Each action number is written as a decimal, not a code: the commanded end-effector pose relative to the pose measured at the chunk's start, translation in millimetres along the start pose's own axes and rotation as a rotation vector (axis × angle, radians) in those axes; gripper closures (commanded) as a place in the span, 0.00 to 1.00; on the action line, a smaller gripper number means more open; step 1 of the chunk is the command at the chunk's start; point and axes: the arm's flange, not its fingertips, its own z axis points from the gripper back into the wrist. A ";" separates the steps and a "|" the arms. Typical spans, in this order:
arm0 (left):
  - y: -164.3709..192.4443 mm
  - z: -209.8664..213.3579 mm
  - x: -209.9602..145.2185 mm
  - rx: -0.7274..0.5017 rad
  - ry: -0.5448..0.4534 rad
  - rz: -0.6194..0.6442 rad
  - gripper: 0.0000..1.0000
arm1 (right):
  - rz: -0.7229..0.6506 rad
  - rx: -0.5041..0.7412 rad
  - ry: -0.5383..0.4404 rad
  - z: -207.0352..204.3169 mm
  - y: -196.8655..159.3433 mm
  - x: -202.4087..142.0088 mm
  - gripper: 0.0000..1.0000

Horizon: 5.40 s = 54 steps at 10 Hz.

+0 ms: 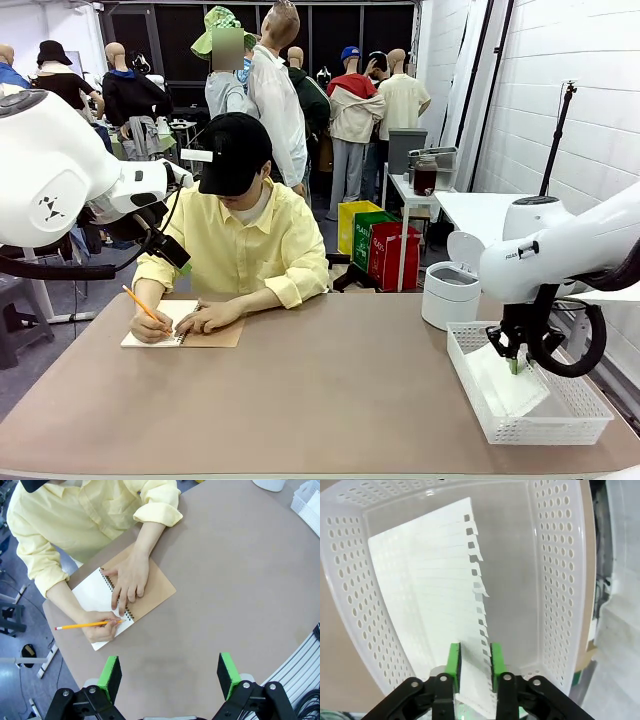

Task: Sort the paper based on its condition.
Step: If a person hands you a paper, place it in the Organizing basket , and if it's crumpled, put it in the Trash can.

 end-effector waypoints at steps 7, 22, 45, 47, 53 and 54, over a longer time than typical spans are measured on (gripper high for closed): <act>1.0 0.5 -0.1 0.001 -0.001 0.000 0.00 | -0.076 -0.210 0.081 23.0 5.3 16.2 0.00; 1.0 0.5 -0.1 0.001 -0.001 0.000 0.00 | 0.004 -0.031 -0.104 86.9 22.8 33.3 0.00; 1.0 0.5 -0.1 0.001 -0.001 0.000 0.00 | 0.991 0.571 -0.714 195.2 97.9 -64.0 0.00; 1.0 0.5 -0.1 0.001 -0.001 0.000 0.00 | 1.026 0.592 -0.755 196.6 101.2 -76.7 0.00; 1.0 0.5 -0.1 0.001 -0.001 0.000 0.00 | 1.015 0.553 -0.739 208.4 104.8 -81.7 0.00; 1.0 0.5 -0.1 0.001 -0.001 0.000 0.00 | 1.015 0.553 -0.739 208.4 104.8 -81.7 0.00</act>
